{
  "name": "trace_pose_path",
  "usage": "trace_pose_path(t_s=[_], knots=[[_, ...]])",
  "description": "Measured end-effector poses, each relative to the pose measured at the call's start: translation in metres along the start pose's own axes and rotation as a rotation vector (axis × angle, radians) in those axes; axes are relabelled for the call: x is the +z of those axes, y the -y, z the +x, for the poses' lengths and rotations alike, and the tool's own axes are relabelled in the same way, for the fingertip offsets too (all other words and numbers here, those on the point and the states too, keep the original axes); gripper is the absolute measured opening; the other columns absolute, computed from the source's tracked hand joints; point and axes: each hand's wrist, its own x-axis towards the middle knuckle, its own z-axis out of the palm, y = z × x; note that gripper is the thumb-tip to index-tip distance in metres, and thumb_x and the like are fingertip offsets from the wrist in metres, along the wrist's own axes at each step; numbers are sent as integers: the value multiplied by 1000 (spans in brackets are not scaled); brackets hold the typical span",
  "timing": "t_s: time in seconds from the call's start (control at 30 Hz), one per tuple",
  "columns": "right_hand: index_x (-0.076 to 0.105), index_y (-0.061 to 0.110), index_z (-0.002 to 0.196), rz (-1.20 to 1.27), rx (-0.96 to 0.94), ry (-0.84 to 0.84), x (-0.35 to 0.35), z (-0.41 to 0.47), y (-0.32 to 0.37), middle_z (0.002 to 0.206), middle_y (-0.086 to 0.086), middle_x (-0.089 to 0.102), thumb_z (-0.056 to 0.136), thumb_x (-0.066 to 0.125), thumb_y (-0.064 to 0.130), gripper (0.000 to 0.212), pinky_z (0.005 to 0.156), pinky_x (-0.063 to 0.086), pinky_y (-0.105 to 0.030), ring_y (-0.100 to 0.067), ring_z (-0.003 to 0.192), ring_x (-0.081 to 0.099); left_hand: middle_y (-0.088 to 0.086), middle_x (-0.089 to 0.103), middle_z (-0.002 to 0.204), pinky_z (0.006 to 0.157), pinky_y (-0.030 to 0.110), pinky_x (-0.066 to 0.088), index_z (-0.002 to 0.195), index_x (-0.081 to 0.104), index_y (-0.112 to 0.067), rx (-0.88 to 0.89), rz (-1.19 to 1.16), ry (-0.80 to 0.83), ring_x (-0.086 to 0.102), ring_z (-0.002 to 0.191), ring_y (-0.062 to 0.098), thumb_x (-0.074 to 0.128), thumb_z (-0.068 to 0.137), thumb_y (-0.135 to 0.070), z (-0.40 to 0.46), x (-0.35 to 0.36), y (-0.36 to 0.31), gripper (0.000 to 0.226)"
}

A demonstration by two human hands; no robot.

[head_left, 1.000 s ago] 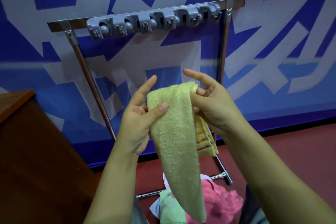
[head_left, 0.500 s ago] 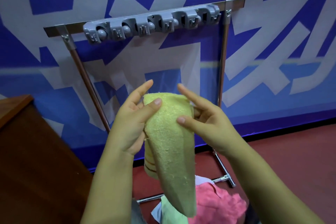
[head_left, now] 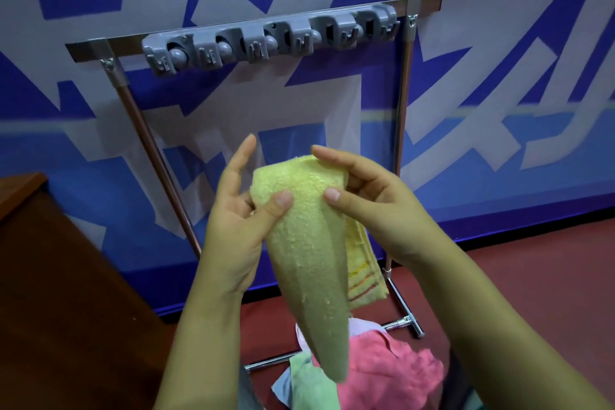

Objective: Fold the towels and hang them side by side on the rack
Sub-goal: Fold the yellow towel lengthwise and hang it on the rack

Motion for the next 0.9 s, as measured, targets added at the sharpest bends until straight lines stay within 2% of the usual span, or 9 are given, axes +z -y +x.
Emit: trace_pose_path(t_s=[0.2, 0.27, 0.4, 0.53, 0.6, 0.67, 0.73, 0.8, 0.9], knots=[[54, 32, 124, -93, 52, 31, -8, -5, 2, 113, 8, 65, 81, 64, -1, 55, 87, 52, -25, -9, 104, 62, 2, 72, 84, 74, 34, 58, 124, 50, -39, 1, -22, 31, 68, 84, 18, 64, 71, -7, 2, 13, 0, 63], [56, 35, 122, -162, 48, 3, -8, -6, 1, 112, 2, 64, 81, 65, -4, 57, 91, 53, -31, -12, 101, 62, 1, 72, 82, 72, 32, 58, 125, 50, -39, -24, -22, 37, 69, 83, 18, 64, 69, -5, 0, 11, 0, 66], [61, 33, 116, -160, 21, -65, -1, -3, -1, 105, -13, 67, 81, 66, -1, 49, 89, 53, -32, -17, 97, 64, -1, 73, 81, 68, 29, 57, 131, 46, -36, -32, 18, 12, 70, 82, 16, 65, 70, -3, -2, 3, -5, 72], [65, 28, 110, -121, 0, -111, 8, -1, -2, 98, -5, 71, 82, 65, 0, 40, 86, 54, -28, -14, 94, 67, -2, 74, 85, 68, 29, 57, 128, 47, -31, 10, 146, -20, 71, 81, 15, 64, 78, 1, -1, -3, -10, 61], [66, 29, 108, -129, -13, -136, 11, -1, -2, 91, 1, 69, 84, 65, 3, 35, 83, 54, -27, -11, 89, 65, 0, 74, 86, 70, 30, 58, 120, 51, -31, 36, 207, -47, 71, 82, 17, 66, 79, -3, -1, -4, -11, 51], [68, 31, 107, -140, -13, -156, 12, -1, -2, 89, 0, 67, 82, 65, 11, 32, 82, 53, -30, -12, 88, 63, 1, 74, 85, 69, 30, 57, 113, 53, -30, 50, 215, -82, 71, 81, 18, 68, 77, -9, -1, -3, -11, 45], [66, 28, 108, -26, 26, -136, 10, 0, -3, 93, -6, 67, 79, 62, 12, 34, 79, 53, -37, -17, 88, 63, 2, 74, 81, 66, 28, 57, 111, 55, -28, 42, 177, -109, 70, 77, 16, 69, 75, -11, 0, 0, -13, 42], [63, 24, 113, 168, 87, -71, 6, 0, 1, 93, -4, 68, 78, 60, 6, 40, 69, 55, -32, -15, 83, 64, 1, 73, 79, 64, 27, 56, 113, 55, -23, -12, 38, -91, 69, 76, 14, 67, 72, -13, 1, 2, -16, 45], [59, 23, 118, 288, 130, -1, 0, -2, 10, 98, -1, 68, 77, 58, 0, 47, 64, 56, -27, -11, 82, 66, 2, 72, 96, 70, 29, 58, 123, 51, -22, -95, -129, 16, 69, 90, 16, 64, 69, -10, 3, 1, -20, 57]])
